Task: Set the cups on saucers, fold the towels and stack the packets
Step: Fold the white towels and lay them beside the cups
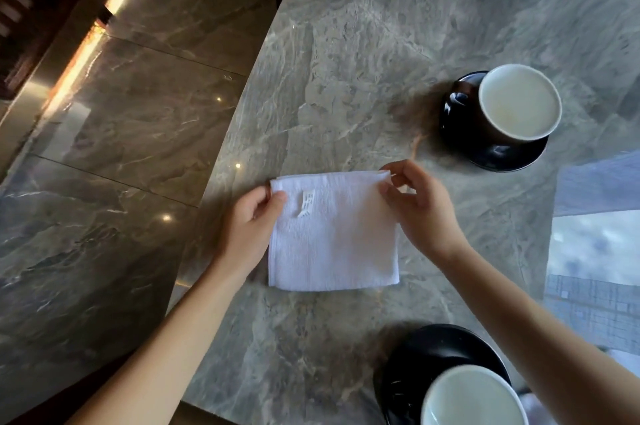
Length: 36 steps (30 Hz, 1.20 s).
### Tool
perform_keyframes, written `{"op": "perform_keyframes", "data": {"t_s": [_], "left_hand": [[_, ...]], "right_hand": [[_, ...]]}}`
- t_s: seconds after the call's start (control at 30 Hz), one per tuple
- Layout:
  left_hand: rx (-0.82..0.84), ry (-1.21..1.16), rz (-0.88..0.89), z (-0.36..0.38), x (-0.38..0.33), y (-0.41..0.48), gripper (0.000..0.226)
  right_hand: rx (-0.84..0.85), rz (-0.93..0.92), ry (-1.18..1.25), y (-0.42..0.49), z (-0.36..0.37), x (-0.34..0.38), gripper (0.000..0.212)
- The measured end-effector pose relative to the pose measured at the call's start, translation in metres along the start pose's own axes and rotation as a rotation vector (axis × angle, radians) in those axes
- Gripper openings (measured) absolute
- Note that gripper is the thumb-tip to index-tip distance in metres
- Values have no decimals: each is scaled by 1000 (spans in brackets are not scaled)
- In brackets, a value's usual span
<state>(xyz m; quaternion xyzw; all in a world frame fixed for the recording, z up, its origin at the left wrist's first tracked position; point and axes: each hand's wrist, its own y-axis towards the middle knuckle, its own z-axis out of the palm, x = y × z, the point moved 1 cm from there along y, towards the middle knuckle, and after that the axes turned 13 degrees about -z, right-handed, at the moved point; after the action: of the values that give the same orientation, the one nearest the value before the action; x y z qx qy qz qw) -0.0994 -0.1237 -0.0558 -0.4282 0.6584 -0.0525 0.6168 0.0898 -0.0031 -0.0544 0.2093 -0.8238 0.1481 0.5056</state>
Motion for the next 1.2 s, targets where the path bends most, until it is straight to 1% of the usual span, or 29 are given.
{"op": "perform_keyframes", "data": {"t_s": [0.13, 0.23, 0.3, 0.4, 0.47, 0.53, 0.57, 0.6, 0.63, 0.67, 0.7, 0.73, 0.8, 0.83, 0.9, 0.97, 1.07, 1.13, 1.2], "left_hand": [[-8, 20, -22, -1, -1, 8, 28], [-5, 53, -45, -4, 0, 14, 29], [4, 82, -61, -5, -1, 16, 30], [22, 84, -122, -6, -2, 20, 24], [64, 73, -180, -8, -3, 21, 18], [50, 108, -181, -10, -2, 16, 14], [-25, 179, -116, -12, -1, 11, 18], [-141, 293, 19, -15, -1, 3, 25], [-232, 416, 196, -15, -3, -7, 31], [-250, 520, 368, -12, -3, -18, 35], [-201, 607, 485, -5, 0, -26, 39], [-135, 686, 548, 4, 5, -31, 43], [-76, 839, 569, 22, 13, -33, 54], [-84, 930, 537, 28, 16, -30, 59], [-132, 1118, 465, 36, 20, -22, 63], [-160, 1222, 415, 37, 24, -16, 65], [-154, 1246, 390, 34, 31, -13, 74], [-146, 1266, 379, 28, 35, -12, 82], [-127, 1279, 389, 19, 37, -10, 87]], "right_hand": [[12, -17, -108, 9, 7, -7, 13], [60, -32, -180, 14, 9, -9, 17], [82, -20, -186, 16, 10, -11, 18], [76, 5, -143, 17, 9, -12, 19], [44, 24, -121, 16, 8, -10, 21], [-9, -34, -227, 13, 6, -3, 25], [-33, -96, -323, 11, 5, 2, 26], [-54, -172, -391, 7, 5, 7, 25], [-64, -247, -405, 1, 7, 14, 24], [-56, -306, -375, -6, 11, 22, 24], [-22, -342, -311, -13, 18, 29, 26], [37, -362, -244, -20, 27, 36, 29], [208, -357, -202, -29, 46, 41, 39], [298, -330, -263, -31, 54, 40, 45], [430, -318, -498, -33, 63, 31, 51], [475, -374, -620, -31, 63, 21, 53], [501, -425, -717, -30, 55, 11, 58], [519, -437, -797, -28, 44, 2, 62], [518, -423, -818, -26, 31, -9, 64]]}}
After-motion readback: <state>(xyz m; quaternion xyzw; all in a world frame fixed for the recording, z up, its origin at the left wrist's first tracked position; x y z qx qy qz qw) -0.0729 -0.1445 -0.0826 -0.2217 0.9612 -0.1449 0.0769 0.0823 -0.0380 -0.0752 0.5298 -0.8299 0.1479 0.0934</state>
